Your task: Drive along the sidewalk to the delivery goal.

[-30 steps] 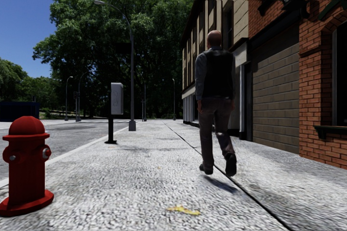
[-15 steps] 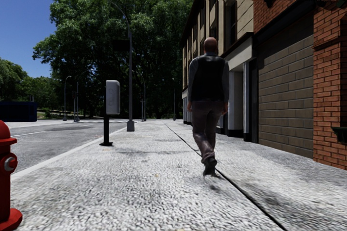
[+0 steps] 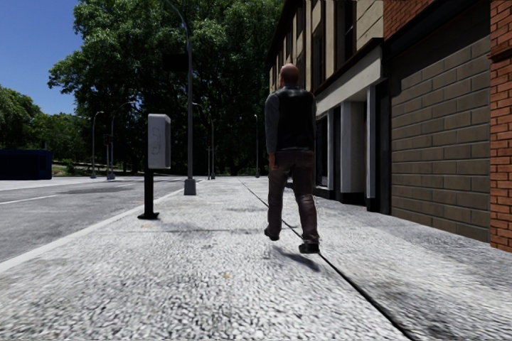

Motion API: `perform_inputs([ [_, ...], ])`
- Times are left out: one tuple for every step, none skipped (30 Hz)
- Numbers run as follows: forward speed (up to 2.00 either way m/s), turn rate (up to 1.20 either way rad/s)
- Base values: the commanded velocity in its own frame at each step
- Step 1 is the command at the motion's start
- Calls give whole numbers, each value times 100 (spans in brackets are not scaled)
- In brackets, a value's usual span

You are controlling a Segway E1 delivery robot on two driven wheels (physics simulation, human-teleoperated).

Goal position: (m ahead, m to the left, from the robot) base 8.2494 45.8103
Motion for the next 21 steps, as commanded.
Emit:
perform_inputs([
  [76, 0],
  [76, 0],
  [76, 0],
  [76, 0],
  [76, 0],
  [76, 0],
  [76, 0],
  [76, 0],
  [76, 0],
  [76, 0],
  [76, 0],
  [76, 0],
  [76, 0],
  [76, 0],
  [77, 0],
  [77, 0],
  [78, 0],
  [78, 0],
  [79, 0],
  [80, 0],
  [84, 0],
])
